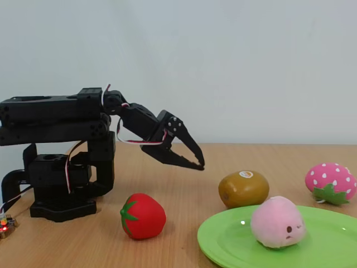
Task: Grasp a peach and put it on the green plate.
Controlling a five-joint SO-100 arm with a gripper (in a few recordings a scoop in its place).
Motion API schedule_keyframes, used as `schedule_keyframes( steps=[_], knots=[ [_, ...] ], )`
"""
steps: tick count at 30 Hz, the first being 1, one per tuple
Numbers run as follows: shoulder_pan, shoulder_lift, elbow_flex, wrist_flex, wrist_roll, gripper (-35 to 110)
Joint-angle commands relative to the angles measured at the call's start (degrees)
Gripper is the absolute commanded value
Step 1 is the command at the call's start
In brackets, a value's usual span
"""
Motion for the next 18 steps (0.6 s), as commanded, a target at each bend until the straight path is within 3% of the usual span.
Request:
schedule_keyframes(
  steps=[1,18],
  knots=[
    [0.09,2.81,2.72,2.02,-1.05,-8],
    [1.67,3.08,2.81,18.11,3.08,-7]
  ],
)
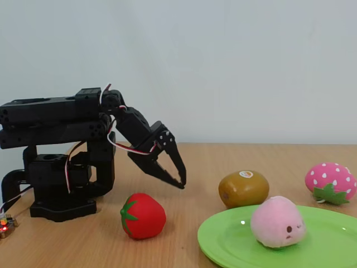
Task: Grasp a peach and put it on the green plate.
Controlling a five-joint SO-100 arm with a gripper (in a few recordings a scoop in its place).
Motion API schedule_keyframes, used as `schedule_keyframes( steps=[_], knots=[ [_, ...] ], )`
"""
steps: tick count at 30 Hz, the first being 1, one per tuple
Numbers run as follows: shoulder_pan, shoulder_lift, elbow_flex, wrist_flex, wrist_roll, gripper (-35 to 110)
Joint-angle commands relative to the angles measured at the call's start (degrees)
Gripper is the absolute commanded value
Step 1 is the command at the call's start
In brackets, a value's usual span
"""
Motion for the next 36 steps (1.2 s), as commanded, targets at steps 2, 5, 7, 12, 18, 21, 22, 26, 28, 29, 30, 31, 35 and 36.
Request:
schedule_keyframes(
  steps=[2,5,7,12,18,21,22,26,28,29,30,31,35,36],
  knots=[
    [-0.44,1.32,0.62,2.64,1.49,-7],
    [-0.62,1.32,0.53,2.99,1.58,-7],
    [-0.79,1.32,0.18,4.39,1.58,-7],
    [-0.88,1.32,-0.97,10.2,2.55,-8],
    [-1.23,1.32,-0.97,10.2,3.08,-8],
    [-1.23,1.32,-0.97,10.2,4.48,-8],
    [-1.23,1.32,-0.97,10.2,5.01,-8],
    [-1.23,1.32,-0.97,10.2,5.54,-8],
    [-1.23,1.32,-0.97,10.2,5.71,-8],
    [-1.23,1.32,-0.97,10.2,5.71,-8],
    [-1.23,1.32,-0.97,10.2,5.71,-8],
    [-1.23,1.32,-0.97,10.2,5.71,-8],
    [-1.23,1.32,-0.97,10.2,5.71,-8],
    [-1.23,1.32,-0.97,10.2,5.71,-8]
  ],
)
